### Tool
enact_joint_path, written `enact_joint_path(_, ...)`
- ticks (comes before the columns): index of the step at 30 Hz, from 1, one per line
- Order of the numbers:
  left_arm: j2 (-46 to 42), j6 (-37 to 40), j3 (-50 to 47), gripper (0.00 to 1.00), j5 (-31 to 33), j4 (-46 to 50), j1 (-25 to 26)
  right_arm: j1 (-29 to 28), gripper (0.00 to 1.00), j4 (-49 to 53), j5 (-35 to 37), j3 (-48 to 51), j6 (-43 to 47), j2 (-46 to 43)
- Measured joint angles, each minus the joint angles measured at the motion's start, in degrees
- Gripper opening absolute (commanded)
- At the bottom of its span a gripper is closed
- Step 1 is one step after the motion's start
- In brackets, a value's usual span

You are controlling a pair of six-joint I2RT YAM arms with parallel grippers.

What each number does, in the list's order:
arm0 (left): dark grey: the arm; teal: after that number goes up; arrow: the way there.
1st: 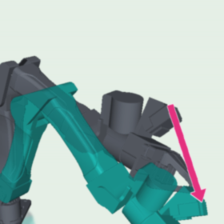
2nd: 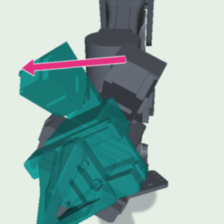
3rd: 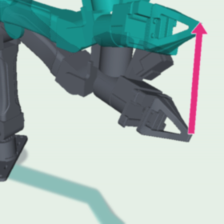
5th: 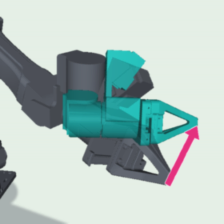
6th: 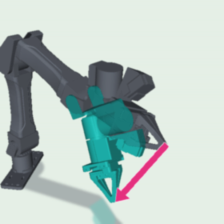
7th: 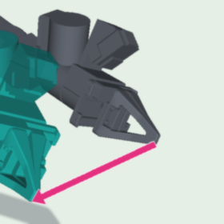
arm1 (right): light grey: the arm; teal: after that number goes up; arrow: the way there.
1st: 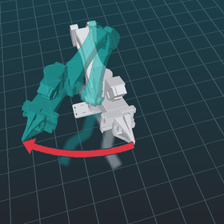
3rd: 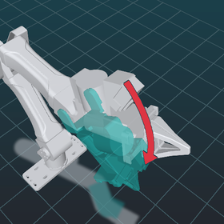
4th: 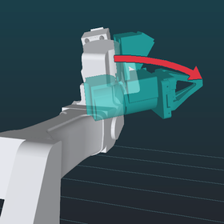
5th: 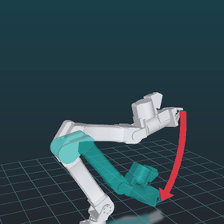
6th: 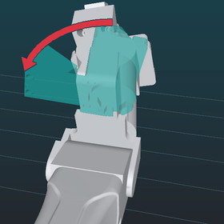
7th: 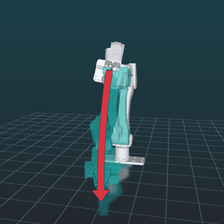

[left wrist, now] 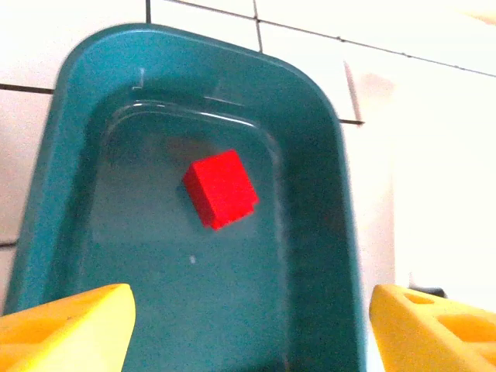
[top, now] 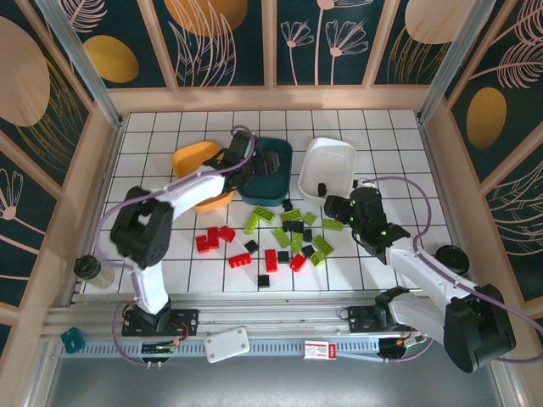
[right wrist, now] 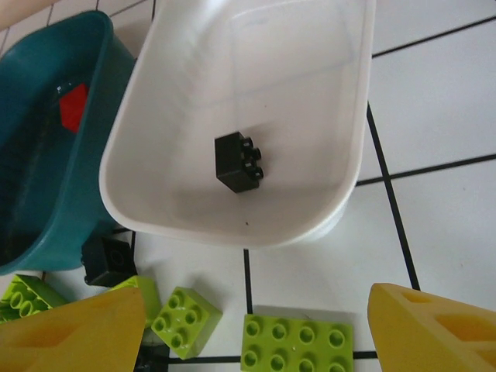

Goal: Sort the legos into containers by color
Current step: Pick up the lego from the center of the table.

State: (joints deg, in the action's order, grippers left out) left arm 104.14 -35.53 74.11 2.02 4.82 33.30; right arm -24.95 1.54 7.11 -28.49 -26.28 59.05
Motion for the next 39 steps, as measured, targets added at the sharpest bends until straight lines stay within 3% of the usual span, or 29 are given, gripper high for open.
enact_joint_path(6, -17.03, 0.17, -18.75, 0.74, 1.49, -2.03, 5.29, -0.24, 0.76, 0.63, -0.13, 1.29, -0.76, -0.83)
enact_joint_path(8, -19.19, 0.2, -23.76, 0.73, 1.84, -1.44, 5.99, -0.28, 0.76, 0.63, -0.15, 1.29, -1.01, -0.83)
enact_joint_path(12, -19.65, 0.96, -29.11, 0.62, 2.89, 0.85, 7.37, -0.33, 0.76, 0.44, -0.17, 1.29, -1.16, -0.66)
enact_joint_path(24, -9.97, 3.8, -26.93, 0.46, 4.68, 1.68, 9.64, -0.66, 0.76, 0.55, -0.09, 1.22, -1.11, -0.2)
enact_joint_path(32, -8.76, 4.24, -26.58, 0.2, 5.35, 1.6, 10.14, -0.66, 0.76, 1.57, 0.35, 1.2, -1.09, -0.98)
enact_joint_path(39, -15.23, 3.54, -27.17, 0.17, 6.71, 2.27, 10.12, -0.66, 0.76, 1.95, 0.52, 0.66, -1.07, -1.05)
